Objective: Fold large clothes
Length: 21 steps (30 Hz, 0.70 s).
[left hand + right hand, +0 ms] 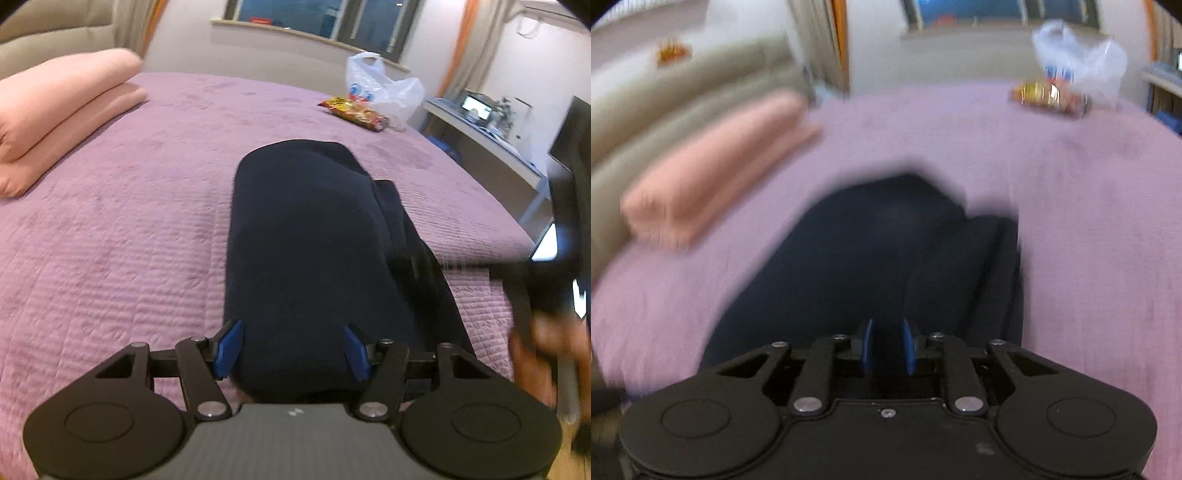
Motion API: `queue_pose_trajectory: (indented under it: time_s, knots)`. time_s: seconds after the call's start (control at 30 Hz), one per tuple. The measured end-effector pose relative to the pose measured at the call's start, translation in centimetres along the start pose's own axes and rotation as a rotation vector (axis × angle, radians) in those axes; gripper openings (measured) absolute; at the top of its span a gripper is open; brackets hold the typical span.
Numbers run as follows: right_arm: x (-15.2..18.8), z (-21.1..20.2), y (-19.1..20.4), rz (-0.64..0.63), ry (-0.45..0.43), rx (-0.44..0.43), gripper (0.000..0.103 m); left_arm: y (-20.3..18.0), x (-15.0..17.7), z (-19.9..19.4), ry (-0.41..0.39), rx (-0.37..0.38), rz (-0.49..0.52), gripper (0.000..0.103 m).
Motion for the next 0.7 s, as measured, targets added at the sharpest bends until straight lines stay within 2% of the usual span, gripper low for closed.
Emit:
queue_pose_trajectory:
  time_s: [0.1,0.13,0.17,0.2,0.3,0.33,0.4,0.47,0.5,0.53,0.7]
  knots:
    - [4.0,-0.9,-0.6,0.051,0.094,0.002,0.025,0.1,1.0,-1.2,0.018,-0.039,-0.045,0.056]
    - [4.9,-1.5,-0.8,0.082,0.123,-0.008,0.025,-0.1,1.3,-1.7,0.014,-0.063,-0.041,0.051]
    - [5.7,-2.4,-1.0,0.109,0.135,-0.013,0.025,-0.4,1.7,-2.4,0.007,-0.081,-0.029,0.052]
    - [6.5,-3.5,-1.2,0.122,0.137,-0.009,0.025,-0.8,2.0,-3.0,0.001,-0.088,-0.020,0.052]
    - [7.1,-6.3,-2.1,0.133,0.119,0.042,0.037,-2.1,2.3,-5.1,-0.019,-0.058,-0.009,0.052]
    - [7.1,-7.3,-2.3,0.129,0.116,0.057,0.038,-2.5,2.3,-5.8,-0.034,-0.055,-0.004,0.052]
    - [7.0,-9.9,-1.9,0.106,0.081,0.087,0.039,-3.5,2.0,-7.7,-0.071,-0.055,0.017,0.053]
    - [6.4,-12.3,-1.1,0.088,0.032,0.122,0.056,-4.4,1.5,-9.8,-0.113,-0.070,0.038,0.053]
    - [6.0,-13.6,-0.7,0.085,-0.002,0.136,0.074,-5.0,1.2,-11.1,-0.146,-0.077,0.046,0.054]
    - [5.5,-15.2,-0.3,0.078,-0.045,0.142,0.078,-5.5,0.9,-12.5,-0.183,-0.083,0.050,0.055]
    - [4.4,-22.4,3.0,0.010,-0.239,0.145,0.079,-7.4,0.0,-20.1,-0.389,-0.103,0.050,0.071]
Point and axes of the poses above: each gripper's, at about its wrist camera, not at the fingertips, and z roughly the way its jaws point, y to its left, x to its underside, the point moved 6 cm from there along z, roughly the way its jaws point, and after that the axes turned 11 degrees about y, right-handed, at the moved point
